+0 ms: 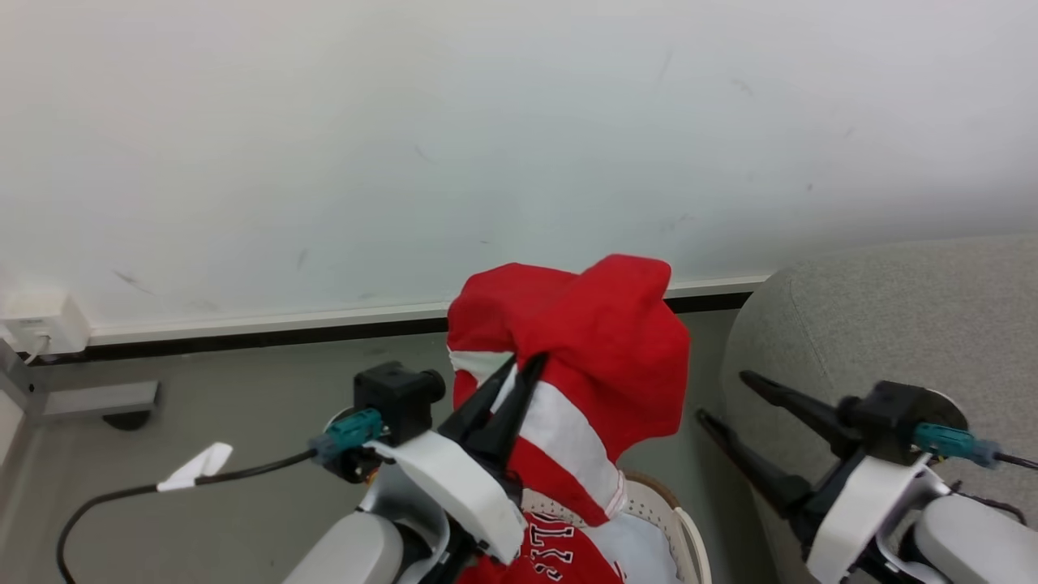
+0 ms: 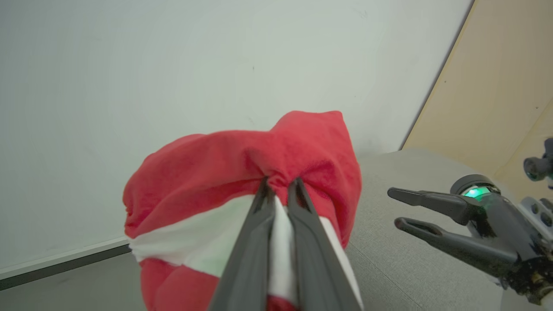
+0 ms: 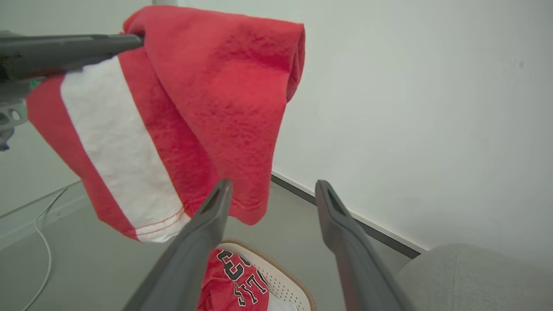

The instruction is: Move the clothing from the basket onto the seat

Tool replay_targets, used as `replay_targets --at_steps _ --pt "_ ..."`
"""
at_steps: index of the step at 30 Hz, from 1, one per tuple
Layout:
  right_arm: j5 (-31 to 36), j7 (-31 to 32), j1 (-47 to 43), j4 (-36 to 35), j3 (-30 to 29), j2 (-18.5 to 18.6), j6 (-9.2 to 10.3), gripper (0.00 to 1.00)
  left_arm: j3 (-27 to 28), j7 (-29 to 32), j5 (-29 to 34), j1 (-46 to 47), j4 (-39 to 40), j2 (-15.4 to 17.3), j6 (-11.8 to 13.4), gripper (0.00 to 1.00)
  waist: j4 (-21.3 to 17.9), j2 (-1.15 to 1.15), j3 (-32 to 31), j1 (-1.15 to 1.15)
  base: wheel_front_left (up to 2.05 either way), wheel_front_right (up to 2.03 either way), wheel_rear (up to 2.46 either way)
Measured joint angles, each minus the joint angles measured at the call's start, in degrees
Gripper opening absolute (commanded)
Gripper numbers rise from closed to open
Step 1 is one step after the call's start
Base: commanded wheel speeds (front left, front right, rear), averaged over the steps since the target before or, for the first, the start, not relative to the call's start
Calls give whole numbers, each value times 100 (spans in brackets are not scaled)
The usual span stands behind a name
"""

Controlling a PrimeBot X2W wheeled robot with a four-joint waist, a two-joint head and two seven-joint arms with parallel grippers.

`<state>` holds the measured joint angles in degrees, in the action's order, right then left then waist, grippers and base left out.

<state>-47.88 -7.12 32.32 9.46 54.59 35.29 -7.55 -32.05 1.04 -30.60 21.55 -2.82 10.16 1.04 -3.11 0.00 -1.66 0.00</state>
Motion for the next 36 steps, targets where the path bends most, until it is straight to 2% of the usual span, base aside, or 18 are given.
replay_targets --at_steps 9,14,16,17,24,26,28,29,30,36 --pt "-693 -111 959 790 1314 -553 0 100 -277 158 -91 5 -5 -129 -152 0 75 0 -56 0 0 0 0" --pt "-1093 -434 1284 1148 1648 -1016 0 100 -380 219 -172 29 -31 -223 -202 0 124 0 -86 0 0 0 0" --pt "-1235 -524 1341 1204 1735 -1141 0 12 -385 223 -178 39 -60 -236 -201 0 158 0 -96 0 0 0 0" --pt "-1241 -565 1360 1215 1769 -1171 0 0 -386 221 -178 47 -79 -241 -201 0 176 0 -99 0 0 0 0" --pt "-1303 -758 1438 1291 1861 -1174 0 0 -350 143 -174 72 -258 -224 -137 0 256 0 -89 0 0 0 0" --pt "-1267 -767 1457 1362 1863 -1171 0 0 -322 85 -165 83 -318 -221 -97 30 257 0 -86 0 0 0 0" --pt "-1244 -784 1461 1430 1869 -1172 0 0 -316 33 -149 94 -380 -221 -84 45 252 0 -86 0 0 0 0" --pt "-1211 -784 1461 1441 1835 -1174 0 0 -312 9 -131 97 -409 -221 -53 84 247 0 -85 0 0 0 0" --pt "-1198 -786 1463 1440 1768 -1182 0 0 -302 -32 -108 100 -438 -218 -29 100 240 0 -83 0 0 0 0" --pt "-865 -791 1438 1422 1330 -1205 0 0 -268 -205 41 159 -649 -204 104 100 217 0 -76 0 0 0 0"
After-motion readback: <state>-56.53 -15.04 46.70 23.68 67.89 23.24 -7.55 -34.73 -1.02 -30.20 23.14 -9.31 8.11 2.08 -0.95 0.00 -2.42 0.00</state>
